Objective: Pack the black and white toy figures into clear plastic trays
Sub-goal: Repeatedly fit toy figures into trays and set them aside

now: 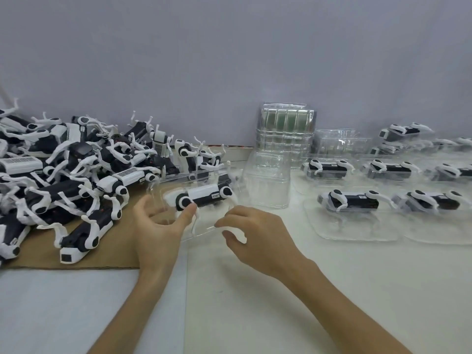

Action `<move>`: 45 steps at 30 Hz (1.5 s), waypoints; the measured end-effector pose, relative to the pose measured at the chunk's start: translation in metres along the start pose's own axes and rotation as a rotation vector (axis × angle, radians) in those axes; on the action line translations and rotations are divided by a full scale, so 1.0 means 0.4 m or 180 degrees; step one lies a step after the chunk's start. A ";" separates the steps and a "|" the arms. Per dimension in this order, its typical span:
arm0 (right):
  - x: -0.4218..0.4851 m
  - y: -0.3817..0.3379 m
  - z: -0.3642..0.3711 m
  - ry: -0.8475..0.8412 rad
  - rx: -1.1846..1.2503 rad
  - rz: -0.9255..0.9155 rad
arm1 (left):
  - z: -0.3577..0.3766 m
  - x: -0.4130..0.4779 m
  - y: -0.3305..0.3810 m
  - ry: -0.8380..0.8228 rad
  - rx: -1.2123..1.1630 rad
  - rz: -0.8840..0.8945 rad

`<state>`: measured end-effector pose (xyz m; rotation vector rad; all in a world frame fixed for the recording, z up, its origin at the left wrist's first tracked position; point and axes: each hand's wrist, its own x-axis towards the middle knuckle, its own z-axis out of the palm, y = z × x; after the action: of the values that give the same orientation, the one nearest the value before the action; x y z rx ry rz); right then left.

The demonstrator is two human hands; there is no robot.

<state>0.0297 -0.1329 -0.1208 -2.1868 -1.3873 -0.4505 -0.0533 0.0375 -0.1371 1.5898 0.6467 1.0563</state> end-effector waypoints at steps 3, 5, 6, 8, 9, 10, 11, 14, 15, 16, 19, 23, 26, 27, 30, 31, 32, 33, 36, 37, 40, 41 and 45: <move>0.001 0.009 -0.003 0.0375 0.0028 -0.0125 | -0.006 0.017 -0.012 -0.0279 -0.0165 -0.0276; 0.000 0.012 0.002 0.0165 -0.0058 -0.0158 | -0.006 0.021 -0.016 -0.0415 -0.0280 -0.0376; -0.001 0.008 0.006 0.0046 -0.0127 -0.0171 | -0.006 0.019 -0.015 -0.0505 -0.0359 -0.0445; -0.001 -0.003 0.022 -0.0103 -0.0303 -0.0204 | -0.003 0.009 -0.010 -0.0827 -0.0555 -0.0640; -0.001 -0.006 0.029 -0.0136 -0.0390 -0.0199 | -0.001 0.003 -0.007 -0.1010 -0.0664 -0.0729; -0.001 -0.006 0.031 -0.0156 -0.0455 -0.0180 | 0.002 0.000 -0.005 -0.1129 -0.0735 -0.0822; -0.001 -0.002 0.029 -0.0170 -0.0481 -0.0151 | 0.004 -0.001 -0.002 -0.1179 -0.0753 -0.0960; 0.002 0.024 0.009 -0.0280 -0.0382 -0.0013 | 0.007 0.008 -0.006 -0.0985 -0.0674 -0.1450; 0.003 0.033 0.001 -0.0364 -0.0323 0.0023 | 0.007 0.012 -0.010 -0.0887 -0.0696 -0.1480; 0.004 0.041 -0.007 -0.0438 -0.0271 0.0016 | 0.007 0.014 -0.015 -0.0803 -0.0728 -0.1434; 0.005 0.055 -0.025 -0.0516 -0.0116 -0.0070 | 0.007 0.014 -0.026 -0.0651 -0.0586 -0.1115; 0.001 0.067 -0.042 -0.0406 0.0213 0.0043 | 0.008 0.010 -0.026 -0.0603 -0.0548 -0.0992; 0.000 0.075 -0.055 -0.0242 0.0479 0.0232 | 0.009 0.006 -0.028 -0.0492 -0.0498 -0.0895; 0.000 0.079 -0.060 -0.0145 0.0684 0.0306 | 0.010 0.004 -0.028 -0.0435 -0.0479 -0.0877; -0.003 0.085 -0.074 0.0215 0.1297 0.0457 | 0.018 -0.007 -0.028 -0.0329 -0.0417 -0.0805; -0.001 0.085 -0.077 0.0311 0.1325 0.0478 | 0.021 -0.012 -0.028 -0.0322 -0.0381 -0.0752; -0.001 0.085 -0.079 0.0369 0.1278 0.0491 | 0.025 -0.018 -0.028 -0.0332 -0.0337 -0.0698; 0.000 0.083 -0.080 0.0404 0.1267 0.0514 | 0.028 -0.025 -0.028 -0.0358 -0.0289 -0.0654; 0.003 0.083 -0.093 0.0505 0.1777 0.0645 | 0.039 -0.043 -0.031 -0.0468 -0.0181 -0.0578; 0.004 0.085 -0.099 0.0558 0.1988 0.0661 | 0.042 -0.048 -0.031 -0.0490 -0.0141 -0.0550; 0.012 0.089 -0.127 0.0709 0.2418 0.0691 | 0.044 -0.058 -0.029 -0.0537 -0.0026 -0.0478; 0.019 0.088 -0.139 0.0732 0.2613 0.0734 | 0.045 -0.061 -0.028 -0.0560 0.0000 -0.0467; 0.051 0.085 -0.203 0.0647 0.2848 0.0713 | 0.048 -0.070 -0.021 -0.0649 0.0034 -0.0472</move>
<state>0.0684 -0.1766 -0.0519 -1.4734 -0.9452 0.0479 -0.0483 0.0075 -0.1542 1.6076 0.6217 0.7715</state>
